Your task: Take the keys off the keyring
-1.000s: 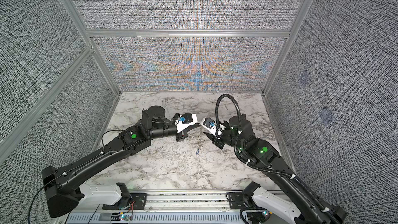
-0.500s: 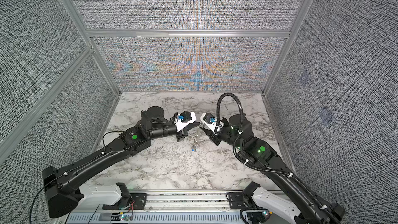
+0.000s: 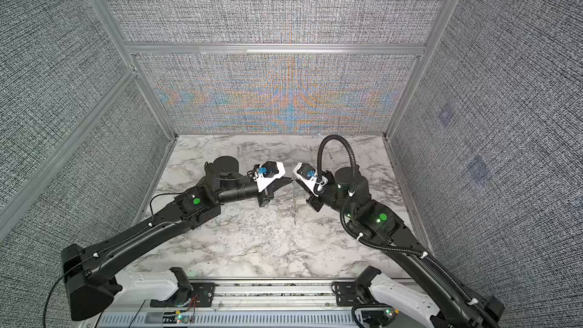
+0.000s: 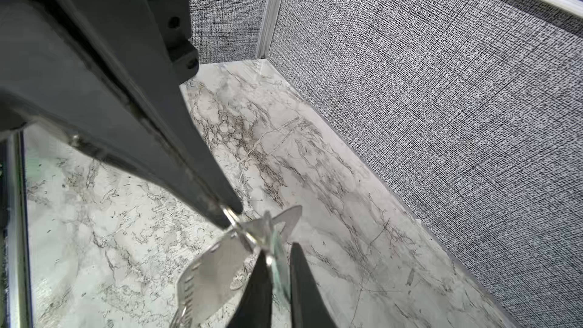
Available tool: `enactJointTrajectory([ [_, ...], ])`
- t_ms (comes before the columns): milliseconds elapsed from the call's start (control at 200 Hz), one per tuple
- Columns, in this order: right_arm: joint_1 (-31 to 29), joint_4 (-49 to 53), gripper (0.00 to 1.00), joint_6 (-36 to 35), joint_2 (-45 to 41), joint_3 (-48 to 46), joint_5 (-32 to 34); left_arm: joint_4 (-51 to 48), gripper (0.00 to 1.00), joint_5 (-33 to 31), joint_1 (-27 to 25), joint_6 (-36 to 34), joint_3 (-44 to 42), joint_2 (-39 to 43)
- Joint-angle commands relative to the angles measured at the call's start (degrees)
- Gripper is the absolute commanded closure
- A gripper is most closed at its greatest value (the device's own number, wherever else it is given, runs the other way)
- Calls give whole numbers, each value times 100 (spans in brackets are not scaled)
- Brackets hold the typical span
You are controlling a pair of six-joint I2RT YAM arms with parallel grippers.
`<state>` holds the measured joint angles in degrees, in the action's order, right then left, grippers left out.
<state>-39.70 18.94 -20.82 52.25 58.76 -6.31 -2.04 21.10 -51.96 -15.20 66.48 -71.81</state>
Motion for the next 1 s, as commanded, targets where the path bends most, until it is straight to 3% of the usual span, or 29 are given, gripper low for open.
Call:
enactJointTrajectory([
  [0,-19,101,91,-154,14,65,83,468,100,150,58,260,-57,61],
  [185,-22,189,100,-358,-39,81,189,786,100,276,190,651,-202,112],
  [996,-341,384,100,-1442,439,526,246,2792,100,405,310,2047,-1177,137],
])
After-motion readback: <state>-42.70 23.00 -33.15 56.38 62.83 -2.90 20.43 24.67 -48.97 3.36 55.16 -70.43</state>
